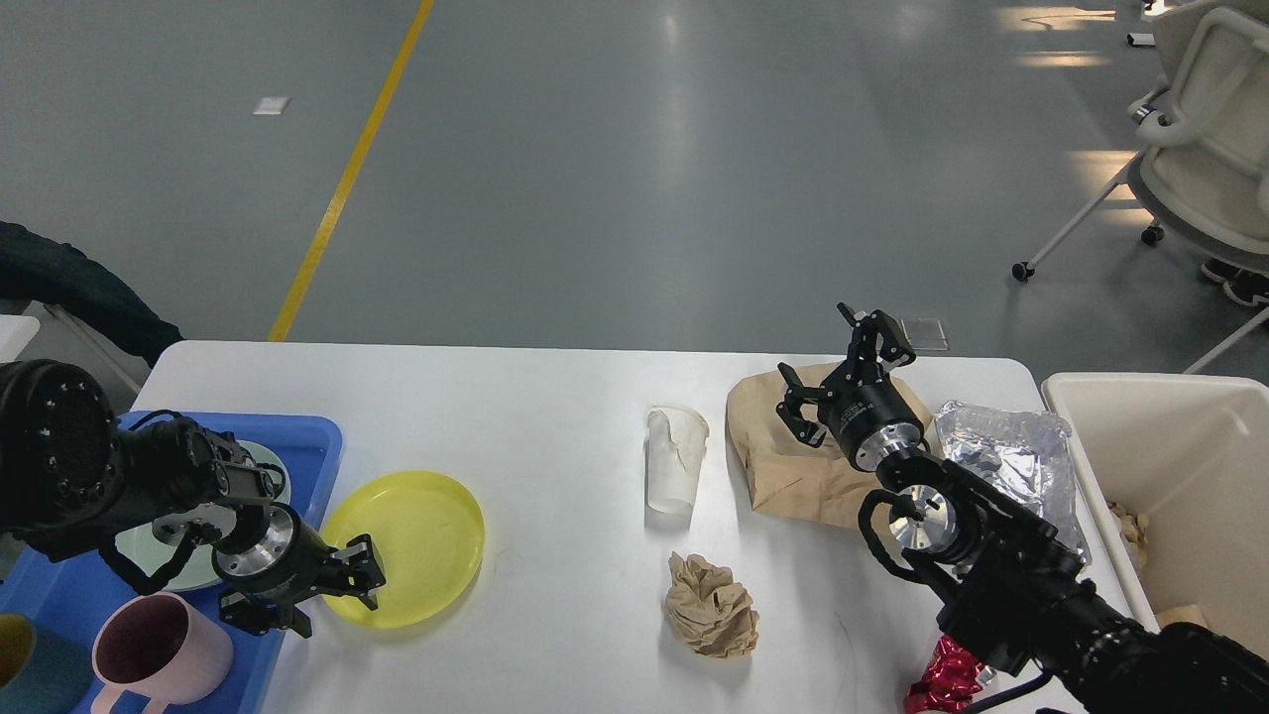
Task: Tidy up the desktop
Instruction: 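Reach the left gripper to the yellow plate and grasp its edge, then lift the yellow plate and lay it onto the green plate in the tray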
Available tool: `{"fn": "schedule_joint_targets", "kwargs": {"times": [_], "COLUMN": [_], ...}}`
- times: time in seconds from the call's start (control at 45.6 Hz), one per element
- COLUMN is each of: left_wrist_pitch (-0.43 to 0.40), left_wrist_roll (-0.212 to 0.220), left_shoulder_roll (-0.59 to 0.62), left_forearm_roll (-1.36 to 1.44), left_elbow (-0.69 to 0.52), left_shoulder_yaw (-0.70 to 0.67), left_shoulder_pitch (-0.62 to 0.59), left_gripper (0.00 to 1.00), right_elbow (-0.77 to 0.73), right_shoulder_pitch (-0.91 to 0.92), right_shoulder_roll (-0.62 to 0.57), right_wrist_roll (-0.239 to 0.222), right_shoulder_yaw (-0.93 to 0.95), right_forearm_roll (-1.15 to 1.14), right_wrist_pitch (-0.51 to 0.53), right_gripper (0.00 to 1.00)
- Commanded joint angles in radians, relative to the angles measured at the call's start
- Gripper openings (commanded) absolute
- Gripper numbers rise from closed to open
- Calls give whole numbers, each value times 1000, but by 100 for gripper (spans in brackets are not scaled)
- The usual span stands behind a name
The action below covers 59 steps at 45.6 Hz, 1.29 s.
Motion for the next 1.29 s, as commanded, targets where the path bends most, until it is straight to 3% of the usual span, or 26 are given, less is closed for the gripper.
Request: {"fn": "schedule_joint_targets", "kwargs": {"times": [0.0, 0.329, 0.723, 1.271], "left_wrist_pitch": [1, 1, -82, -124], "left_wrist_roll": [0, 0, 0, 3], "left_shoulder_roll": [0, -7, -11, 3], "left_forearm_roll": [0, 2, 5, 6], "left_elbow": [24, 55, 53, 53], "left_shoulder_yaw": [0, -20, -17, -9], "left_shoulder_pitch": [17, 49, 49, -24], "left_gripper": [65, 52, 0, 0], "right_elbow": [0, 0, 0, 0], "right_shoulder_pitch": [0, 0, 0, 0], "right_shoulder_roll": [0, 0, 0, 0], "right_wrist_roll": [0, 0, 0, 0], "right_shoulder_yaw": [0, 0, 0, 0], "right_forearm_roll": [0, 0, 0, 0], "right_wrist_pitch": [0, 0, 0, 0], "right_gripper": [100, 100, 100, 100]}}
